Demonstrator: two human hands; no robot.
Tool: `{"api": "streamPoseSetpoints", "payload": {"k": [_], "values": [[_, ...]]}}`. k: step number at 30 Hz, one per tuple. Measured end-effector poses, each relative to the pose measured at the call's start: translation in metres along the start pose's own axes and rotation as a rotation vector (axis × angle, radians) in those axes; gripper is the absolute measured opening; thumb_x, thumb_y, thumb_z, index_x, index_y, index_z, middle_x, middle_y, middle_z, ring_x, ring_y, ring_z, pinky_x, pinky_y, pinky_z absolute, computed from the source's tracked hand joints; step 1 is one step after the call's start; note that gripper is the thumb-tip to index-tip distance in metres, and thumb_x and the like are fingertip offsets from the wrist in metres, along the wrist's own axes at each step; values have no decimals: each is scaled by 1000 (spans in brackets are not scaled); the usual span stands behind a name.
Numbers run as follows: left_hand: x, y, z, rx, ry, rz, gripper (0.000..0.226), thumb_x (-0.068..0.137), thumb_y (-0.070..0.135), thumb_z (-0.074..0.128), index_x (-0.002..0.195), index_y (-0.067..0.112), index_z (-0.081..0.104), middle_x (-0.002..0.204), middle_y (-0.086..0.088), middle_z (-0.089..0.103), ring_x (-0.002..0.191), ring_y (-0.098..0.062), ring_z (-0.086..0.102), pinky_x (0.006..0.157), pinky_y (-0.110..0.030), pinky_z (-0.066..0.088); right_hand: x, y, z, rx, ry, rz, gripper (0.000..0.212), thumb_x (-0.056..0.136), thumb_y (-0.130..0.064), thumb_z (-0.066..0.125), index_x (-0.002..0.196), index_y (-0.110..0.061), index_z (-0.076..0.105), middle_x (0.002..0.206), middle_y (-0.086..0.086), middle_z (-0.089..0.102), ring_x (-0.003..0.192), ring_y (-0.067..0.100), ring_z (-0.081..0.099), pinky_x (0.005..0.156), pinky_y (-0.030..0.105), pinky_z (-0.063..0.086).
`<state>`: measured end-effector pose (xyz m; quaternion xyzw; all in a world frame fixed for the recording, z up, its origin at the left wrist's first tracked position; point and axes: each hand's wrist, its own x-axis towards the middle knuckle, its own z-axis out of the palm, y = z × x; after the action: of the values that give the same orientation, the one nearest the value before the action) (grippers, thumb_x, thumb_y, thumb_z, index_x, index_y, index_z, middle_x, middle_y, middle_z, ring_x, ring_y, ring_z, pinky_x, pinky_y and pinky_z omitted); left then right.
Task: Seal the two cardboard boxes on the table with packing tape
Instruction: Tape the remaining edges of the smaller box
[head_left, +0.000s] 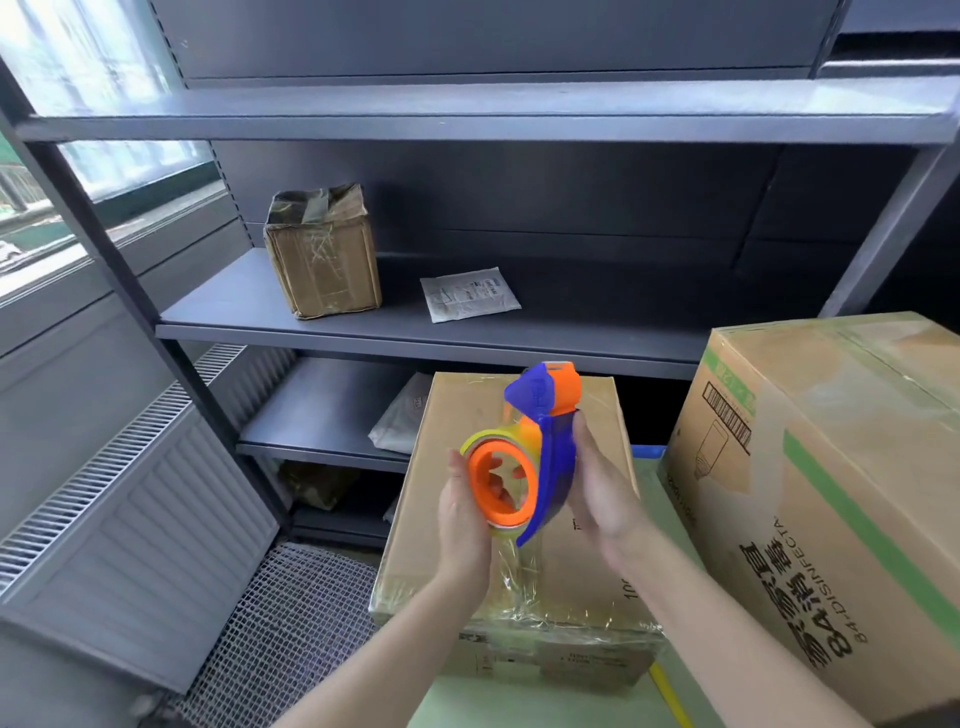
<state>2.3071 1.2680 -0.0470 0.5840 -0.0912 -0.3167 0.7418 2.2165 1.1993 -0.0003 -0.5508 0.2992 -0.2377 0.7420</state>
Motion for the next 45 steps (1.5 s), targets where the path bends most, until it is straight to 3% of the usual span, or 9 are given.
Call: {"api": "streamPoseSetpoints", "payload": {"k": [7,13,16,20,24,28,31,36,45], "values": [[-2,-9,-6,-25,-55,-45,57,95,54,23,87,23,71,90,3,74,96,-12,65,90,-29,46,-6,7,11,-225,144,-157,54,67,-25,82,110,-21,50,105,4,63,95,17,62,81,25,51],[3,-7,-18,50,-176,73,58,97,45,23,127,6,52,128,-9,56,124,-18,47,109,-35,33,1,16,10,-424,323,-195,34,75,-1,69,98,-21,54,94,4,61,85,21,60,70,27,50],[-6,-1,-17,164,-318,259,41,98,46,28,110,14,51,102,-3,57,98,-13,52,91,-28,43,-1,22,10,-335,499,-281,27,77,3,66,90,-19,58,76,1,59,71,25,58,67,34,52],[-17,3,-16,352,-412,409,25,97,33,29,110,18,45,94,24,55,91,2,52,81,-13,40,1,18,5,-153,610,-387,39,72,12,65,82,-24,55,71,-5,58,63,7,53,57,9,41],[-23,19,-20,527,-503,551,39,94,42,34,117,13,46,96,11,58,89,-6,55,78,-23,44,2,13,-5,-152,546,-420,36,75,13,59,74,-23,55,62,-7,53,51,-6,47,51,7,37],[-22,44,-14,729,-340,787,37,94,30,44,122,7,50,118,-1,55,112,-10,50,96,-19,38,1,9,-9,-194,553,-490,39,71,13,60,72,-25,55,60,-12,52,50,-8,48,50,4,36],[-25,68,-1,741,-260,887,34,91,31,46,108,5,59,106,1,58,101,-11,52,90,-19,40,-2,9,-13,-278,511,-515,28,64,-4,60,78,-28,58,60,-16,60,57,-9,52,54,4,36],[-27,89,17,664,-422,729,27,83,37,61,100,16,60,94,6,62,88,-4,54,77,-14,40,-1,16,-20,-509,451,-521,55,66,16,61,115,-7,60,102,1,62,91,13,57,73,2,39],[-15,88,14,487,-489,507,9,91,14,58,96,18,64,93,6,67,88,-8,63,78,-21,50,0,13,-29,-625,452,-569,73,56,21,56,105,-34,51,97,-22,53,90,-9,50,74,3,37]]}}
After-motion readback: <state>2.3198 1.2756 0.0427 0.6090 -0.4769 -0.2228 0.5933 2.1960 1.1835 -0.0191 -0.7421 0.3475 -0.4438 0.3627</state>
